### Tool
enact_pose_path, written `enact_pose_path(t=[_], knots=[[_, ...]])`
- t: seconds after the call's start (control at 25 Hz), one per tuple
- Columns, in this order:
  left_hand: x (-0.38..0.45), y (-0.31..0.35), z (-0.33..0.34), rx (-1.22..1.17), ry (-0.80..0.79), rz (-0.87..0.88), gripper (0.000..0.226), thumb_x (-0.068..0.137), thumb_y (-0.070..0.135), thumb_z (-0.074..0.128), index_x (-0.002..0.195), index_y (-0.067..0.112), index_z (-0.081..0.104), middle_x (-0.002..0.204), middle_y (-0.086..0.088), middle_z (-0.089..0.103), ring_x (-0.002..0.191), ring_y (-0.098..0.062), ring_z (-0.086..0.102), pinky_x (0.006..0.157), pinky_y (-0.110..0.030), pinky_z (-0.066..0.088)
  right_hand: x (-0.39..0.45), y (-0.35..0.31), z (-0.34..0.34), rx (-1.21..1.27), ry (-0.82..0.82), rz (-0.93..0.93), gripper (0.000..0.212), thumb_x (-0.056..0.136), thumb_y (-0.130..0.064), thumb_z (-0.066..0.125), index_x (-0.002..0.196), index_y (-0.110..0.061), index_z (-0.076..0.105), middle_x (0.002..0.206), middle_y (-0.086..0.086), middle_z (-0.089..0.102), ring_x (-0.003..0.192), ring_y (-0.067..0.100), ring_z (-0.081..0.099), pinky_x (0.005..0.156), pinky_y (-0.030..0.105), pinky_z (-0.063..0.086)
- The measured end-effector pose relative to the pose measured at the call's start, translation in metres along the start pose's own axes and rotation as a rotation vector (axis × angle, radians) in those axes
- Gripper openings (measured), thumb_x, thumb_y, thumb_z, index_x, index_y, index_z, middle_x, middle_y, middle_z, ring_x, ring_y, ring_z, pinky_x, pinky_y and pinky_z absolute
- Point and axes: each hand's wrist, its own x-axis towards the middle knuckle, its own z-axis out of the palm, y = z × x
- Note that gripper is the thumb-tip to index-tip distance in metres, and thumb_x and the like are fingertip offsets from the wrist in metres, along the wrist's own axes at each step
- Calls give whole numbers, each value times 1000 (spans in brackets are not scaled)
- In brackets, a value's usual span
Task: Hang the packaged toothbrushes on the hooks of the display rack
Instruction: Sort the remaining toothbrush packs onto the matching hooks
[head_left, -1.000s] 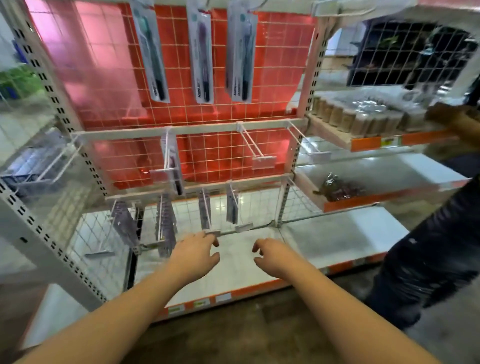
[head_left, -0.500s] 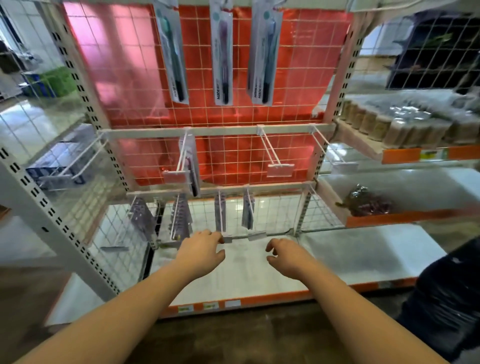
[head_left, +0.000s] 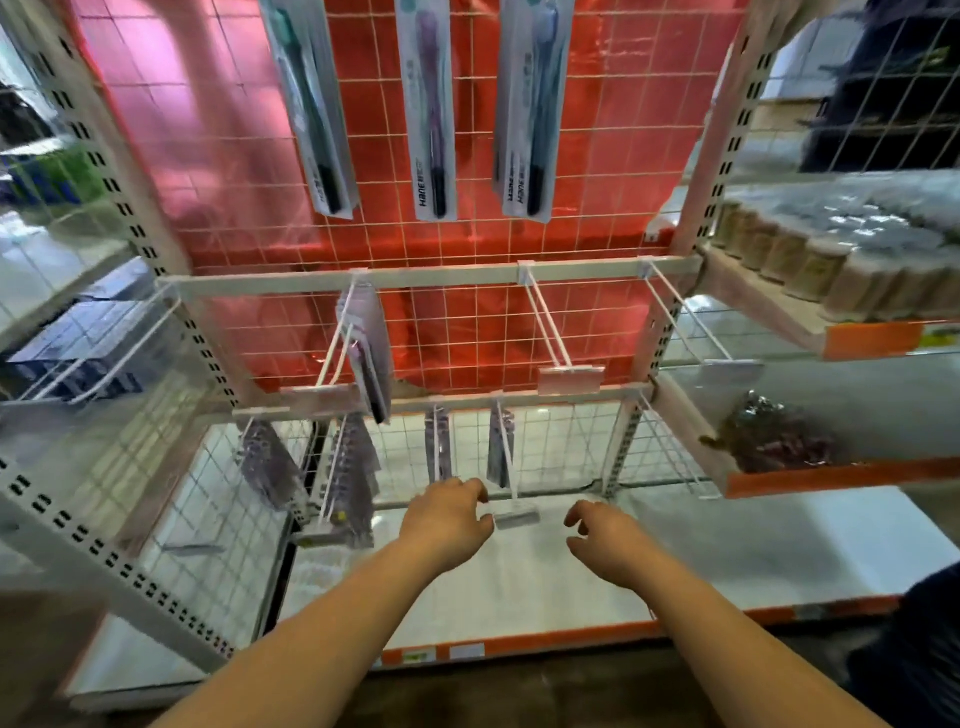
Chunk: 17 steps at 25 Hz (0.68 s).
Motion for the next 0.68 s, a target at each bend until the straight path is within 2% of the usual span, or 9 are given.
enact_pose_path(t=[0.16,0.24,0.32,0.48,0.6,0.68], knots=[[52,-15,46,-138,-11,-106,34,93,20,43,126,19,50,130,-3,54,116,-21,52,97,-31,43,62,22,7,-12,17,23,36,94,-25,45,129,-18,47,132,5,50,118,21,51,94,28,42],[56,-18,82,-129,-45,-162,31,94,16,38,122,17,51,126,-3,56,114,-19,53,90,-26,43,89,36,24,-12,18,53,36,95,-24,44,130,-18,46,133,5,49,119,21,51,93,26,41],[59,-23,124,-63,-99,-185,28,95,16,36,117,16,52,122,-4,58,112,-19,53,86,-26,42,114,51,53,-11,10,83,36,95,-23,43,131,-17,45,132,6,50,119,22,51,92,26,42],[90,-45,183,153,-180,-192,30,94,17,36,119,15,52,123,-6,55,114,-22,50,91,-33,41,161,76,101,-47,-6,75,34,94,-22,43,129,-21,47,130,3,51,118,20,51,92,26,43],[129,-62,221,196,-141,-199,29,95,20,36,117,14,55,121,-7,58,110,-23,54,89,-31,41,202,87,124,-64,-4,31,32,90,-23,49,122,-23,53,123,2,57,111,19,55,88,25,43],[161,-70,245,105,-69,-247,30,96,22,37,117,15,57,124,-5,60,112,-22,56,92,-29,42,233,94,139,-72,9,-3,30,89,-25,54,118,-23,56,120,2,61,109,20,57,88,26,44]])
